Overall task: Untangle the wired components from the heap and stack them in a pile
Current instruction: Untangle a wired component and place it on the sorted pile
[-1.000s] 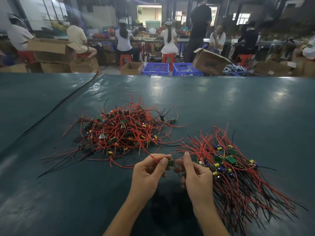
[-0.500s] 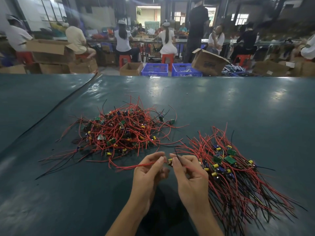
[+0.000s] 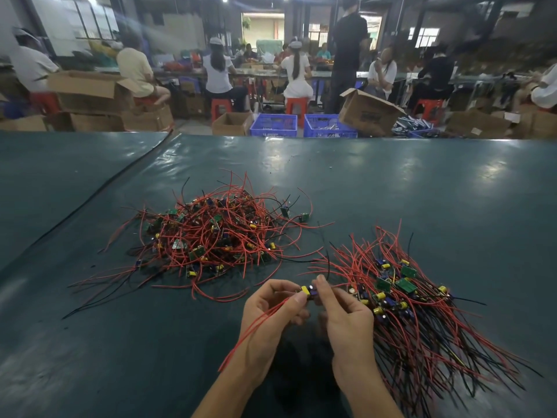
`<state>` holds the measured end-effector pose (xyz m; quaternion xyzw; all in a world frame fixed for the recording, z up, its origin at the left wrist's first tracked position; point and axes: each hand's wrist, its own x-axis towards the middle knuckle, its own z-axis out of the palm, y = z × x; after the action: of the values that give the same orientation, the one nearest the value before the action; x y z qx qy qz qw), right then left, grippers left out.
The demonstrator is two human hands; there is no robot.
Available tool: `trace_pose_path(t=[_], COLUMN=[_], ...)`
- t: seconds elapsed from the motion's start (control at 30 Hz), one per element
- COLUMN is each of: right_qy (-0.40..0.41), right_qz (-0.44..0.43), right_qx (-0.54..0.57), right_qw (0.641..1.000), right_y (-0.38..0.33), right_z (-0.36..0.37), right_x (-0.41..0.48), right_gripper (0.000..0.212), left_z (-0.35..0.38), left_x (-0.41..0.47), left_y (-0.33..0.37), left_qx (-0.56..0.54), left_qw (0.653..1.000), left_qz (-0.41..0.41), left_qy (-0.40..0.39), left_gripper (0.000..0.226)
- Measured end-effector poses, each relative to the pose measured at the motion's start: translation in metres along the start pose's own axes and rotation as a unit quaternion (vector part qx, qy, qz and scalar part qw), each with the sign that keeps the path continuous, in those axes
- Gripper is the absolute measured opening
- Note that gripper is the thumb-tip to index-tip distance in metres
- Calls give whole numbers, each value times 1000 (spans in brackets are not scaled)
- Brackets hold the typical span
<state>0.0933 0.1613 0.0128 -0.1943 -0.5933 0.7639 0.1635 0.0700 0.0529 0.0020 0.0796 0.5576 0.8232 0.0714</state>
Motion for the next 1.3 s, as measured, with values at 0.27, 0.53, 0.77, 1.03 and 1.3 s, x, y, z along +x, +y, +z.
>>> trace_pose_path(t=[0.27,0.53,0.77,1.03,1.3], right_qy=[-69,20,133,-68,35], right_qz=[-105,2,23,0,25], right_qx=[-40,49,200,28,79], right_qw=[991,999,970,997,996], right_y=[1,-3,-16,-3,-6], right_z=[7,-3,-32,12,3], right_x=[-8,11,29,-11,3], right_gripper=[28,28,19,21,22], left_z=[0,1,-6,-2,-7], left_x=[2,4,8,7,7], left_y=[-5,-4,4,-3,3], left_qx=[42,103,-5,59,97], left_qw=[999,993,995,997,995], left_qz=[-14,48,31,38,33], left_qy=[-10,14,98,39,14], left_gripper=[47,32,29,35,30])
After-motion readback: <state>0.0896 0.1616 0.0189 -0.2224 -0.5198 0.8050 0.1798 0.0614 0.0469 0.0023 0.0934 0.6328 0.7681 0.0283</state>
